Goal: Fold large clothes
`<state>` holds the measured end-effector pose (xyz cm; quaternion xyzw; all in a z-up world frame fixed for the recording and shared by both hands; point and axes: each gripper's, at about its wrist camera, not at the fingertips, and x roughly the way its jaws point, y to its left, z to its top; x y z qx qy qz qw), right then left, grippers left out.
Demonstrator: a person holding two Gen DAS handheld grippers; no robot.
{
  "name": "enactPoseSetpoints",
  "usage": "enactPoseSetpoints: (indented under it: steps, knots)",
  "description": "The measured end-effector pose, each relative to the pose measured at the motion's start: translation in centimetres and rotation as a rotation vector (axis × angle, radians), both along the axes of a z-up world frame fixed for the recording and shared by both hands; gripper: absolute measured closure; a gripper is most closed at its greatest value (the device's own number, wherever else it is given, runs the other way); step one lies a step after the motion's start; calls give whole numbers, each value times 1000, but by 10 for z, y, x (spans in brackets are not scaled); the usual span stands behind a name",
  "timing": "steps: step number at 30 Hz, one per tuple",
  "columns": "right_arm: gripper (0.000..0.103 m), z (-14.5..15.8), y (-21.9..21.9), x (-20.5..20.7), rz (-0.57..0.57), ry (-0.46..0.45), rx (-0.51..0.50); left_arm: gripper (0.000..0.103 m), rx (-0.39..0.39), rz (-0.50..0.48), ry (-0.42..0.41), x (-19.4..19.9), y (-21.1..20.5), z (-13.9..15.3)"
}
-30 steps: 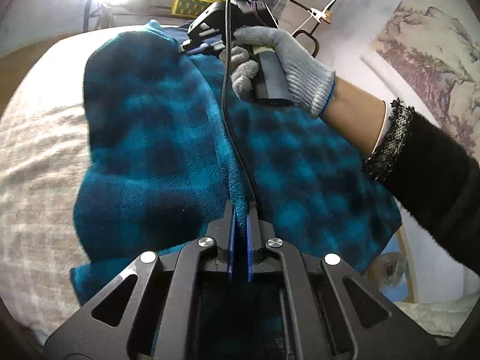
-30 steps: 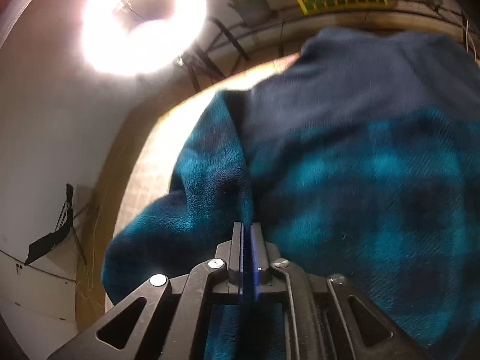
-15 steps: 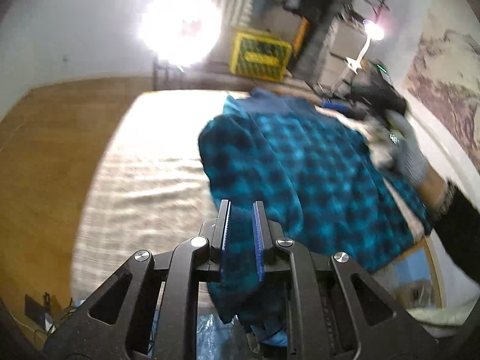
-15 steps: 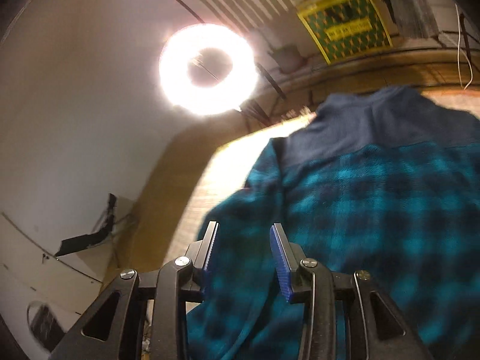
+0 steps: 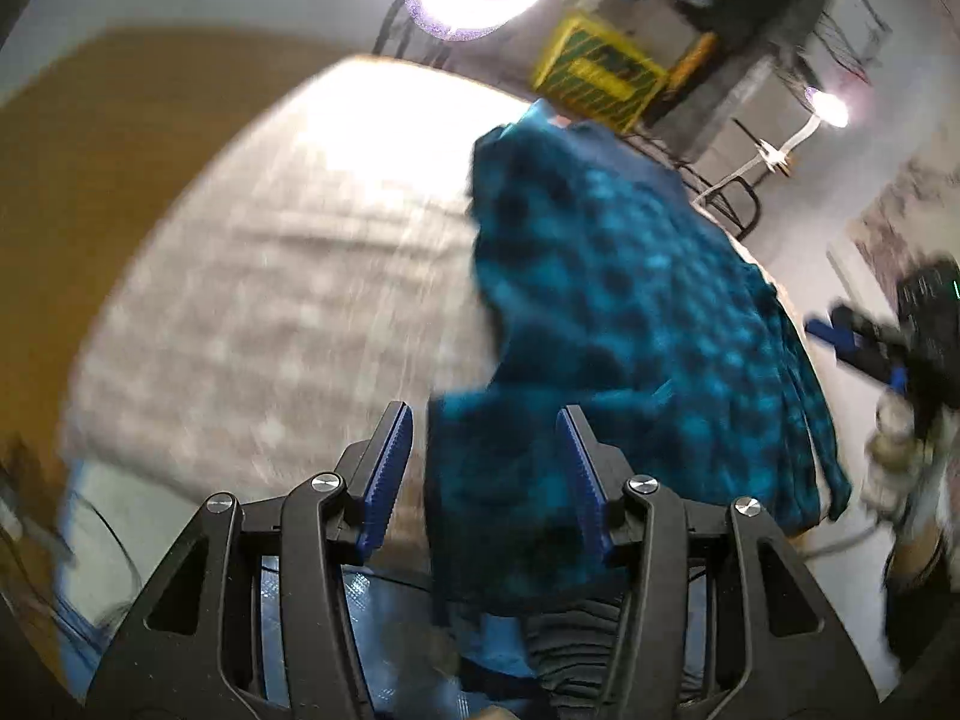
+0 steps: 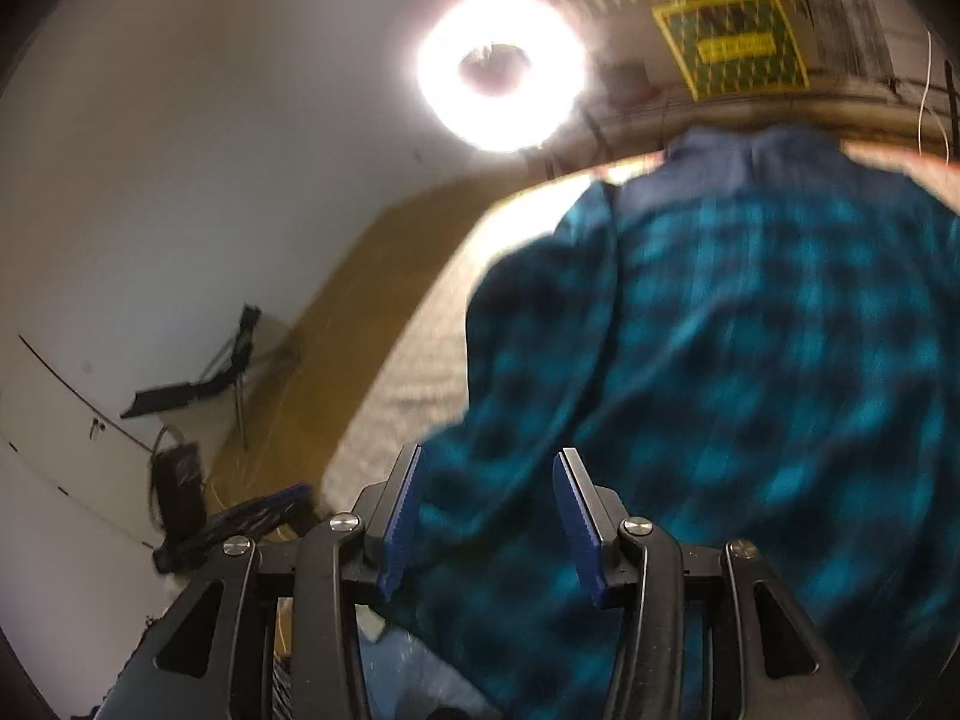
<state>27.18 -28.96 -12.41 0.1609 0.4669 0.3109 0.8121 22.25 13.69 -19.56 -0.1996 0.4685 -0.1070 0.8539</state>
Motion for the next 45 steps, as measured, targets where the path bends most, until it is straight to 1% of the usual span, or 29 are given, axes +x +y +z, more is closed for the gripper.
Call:
enactPoseSetpoints:
  steps: [3,6,7,8,9,11,12,15,17,20,22,23,25,27,28,29,30,31,33,34,36,37,39,40,41,42,43,44,45]
  knots:
    - [55,-28,17,-9,8,66,1,52,-58,35,66,4,2,-38]
    - [56,-47,34,-18,15,84,-34,53,-112,31,79,9,-2,-58]
    - [56,-51,38,-20,14,88,-40,57,-136,26,74,10,-2,-62]
    - [56,-53,41,-23,17,98,-35,78,-157,22,70,11,-4,-65]
    - [56,-56,42,-26,19,107,-24,95,-162,16,72,12,-6,-67]
    - [56,-56,45,-31,24,105,-24,95,-141,1,47,9,-10,-62]
    - [56,-54,45,-33,25,98,-34,96,-124,-7,20,4,-13,-55]
    - [56,-50,43,-35,23,85,-45,96,-128,-39,-41,-7,-20,-32]
    - [56,-50,41,-34,15,85,-41,96,-138,-65,-65,-17,-27,-21]
    - [56,-52,38,-33,8,90,-36,96,-96,-153,-109,-42,-54,-4]
    - [56,-55,37,-32,5,97,-37,96,-95,-208,-114,-54,-70,0]
    - [56,-58,37,-32,7,101,-41,96,-81,-241,-112,-61,-81,2]
    - [56,-61,39,-31,12,107,-53,96,-73,-310,-99,-74,-100,4]
    - [56,-62,39,-31,24,110,-66,90,-79,-368,-78,-92,-111,5]
    - [56,-61,40,-31,34,105,-71,89,-78,-373,-77,-97,-113,8]
    - [56,-59,39,-31,40,99,-74,86,-80,-369,-79,-100,-113,10]
    - [56,-56,40,-31,46,90,-77,84,-88,-350,-84,-106,-109,13]
    - [56,-53,40,-30,53,78,-81,83,-86,-328,-89,-109,-106,14]
    - [56,-50,40,-28,59,68,-84,82,-55,-271,-85,-109,-97,14]
    - [56,-50,40,-27,63,66,-83,82,-43,-230,-69,-108,-91,11]
    - [56,-50,41,-27,74,63,-82,82,-57,-137,-13,-103,-75,3]
    - [56,-51,43,-27,80,62,-84,82,-50,-100,4,-101,-70,1]
    - [56,-52,46,-26,97,62,-89,82,-47,-35,32,-93,-61,3]
    - [56,-51,47,-25,103,58,-91,79,-46,-14,33,-90,-57,5]
    - [56,-50,47,-23,104,53,-91,67,-26,11,24,-84,-56,10]
    - [56,-47,48,-20,103,46,-86,46,-14,15,16,-80,-57,12]
    - [56,-44,48,-16,101,39,-78,37,4,23,7,-74,-57,13]
    - [55,-40,48,-11,98,31,-73,34,11,34,2,-68,-56,13]
    - [55,-36,50,-5,92,23,-73,34,8,40,4,-60,-54,8]
